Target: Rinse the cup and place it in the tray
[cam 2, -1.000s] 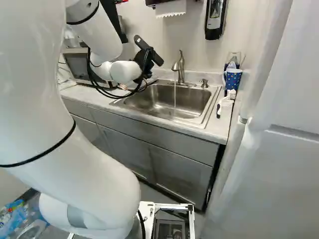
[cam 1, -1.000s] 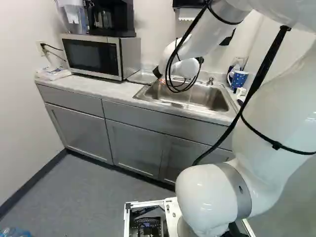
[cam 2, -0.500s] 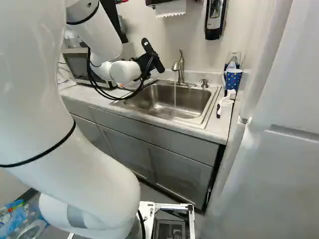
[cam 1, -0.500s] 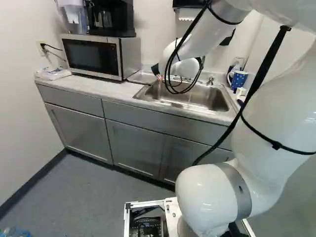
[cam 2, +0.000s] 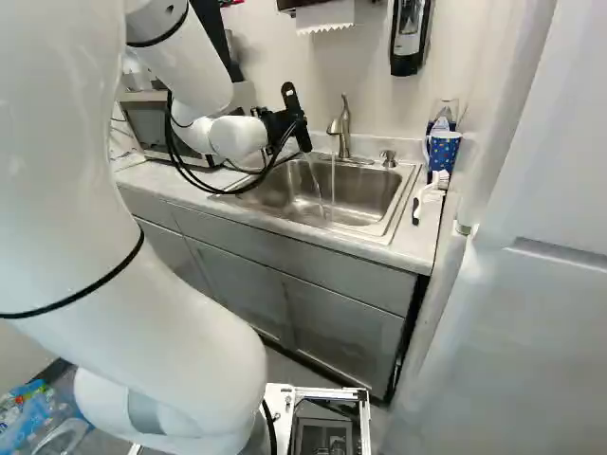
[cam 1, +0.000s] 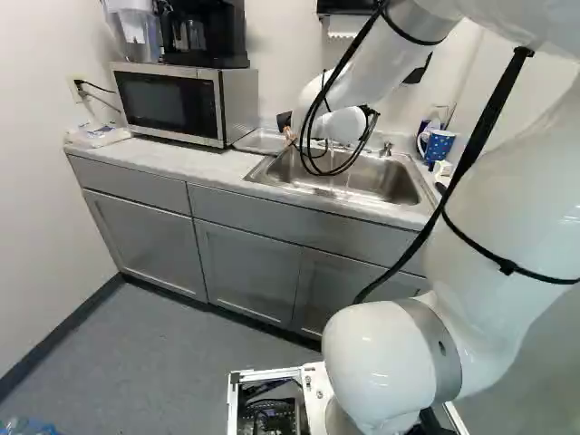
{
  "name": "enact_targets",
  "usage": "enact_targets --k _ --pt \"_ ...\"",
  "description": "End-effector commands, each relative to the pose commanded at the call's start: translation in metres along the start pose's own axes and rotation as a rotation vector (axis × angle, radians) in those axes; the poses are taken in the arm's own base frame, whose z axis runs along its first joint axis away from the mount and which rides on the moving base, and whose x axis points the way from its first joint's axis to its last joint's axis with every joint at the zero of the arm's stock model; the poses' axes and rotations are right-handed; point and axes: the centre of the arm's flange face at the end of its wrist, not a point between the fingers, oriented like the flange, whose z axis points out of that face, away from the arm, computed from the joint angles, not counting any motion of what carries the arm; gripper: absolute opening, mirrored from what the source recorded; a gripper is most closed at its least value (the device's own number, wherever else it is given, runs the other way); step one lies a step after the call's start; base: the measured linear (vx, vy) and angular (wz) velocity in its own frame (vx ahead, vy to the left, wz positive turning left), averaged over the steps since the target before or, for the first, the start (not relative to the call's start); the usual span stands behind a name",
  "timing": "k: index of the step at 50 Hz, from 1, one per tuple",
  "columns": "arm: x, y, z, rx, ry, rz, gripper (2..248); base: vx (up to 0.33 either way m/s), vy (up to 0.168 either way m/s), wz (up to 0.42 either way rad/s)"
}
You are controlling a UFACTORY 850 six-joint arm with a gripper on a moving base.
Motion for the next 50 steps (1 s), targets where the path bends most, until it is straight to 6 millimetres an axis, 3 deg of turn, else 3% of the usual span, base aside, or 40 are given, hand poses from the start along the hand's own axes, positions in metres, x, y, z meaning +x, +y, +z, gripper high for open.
enact_targets --k 41,50 --pt "0.0 0.0 0.0 0.0 0.0 0.431 125 0.0 0.0 0.0" --pt "0.0 0.0 0.0 0.0 0.0 0.431 125 0.0 0.0 0.0"
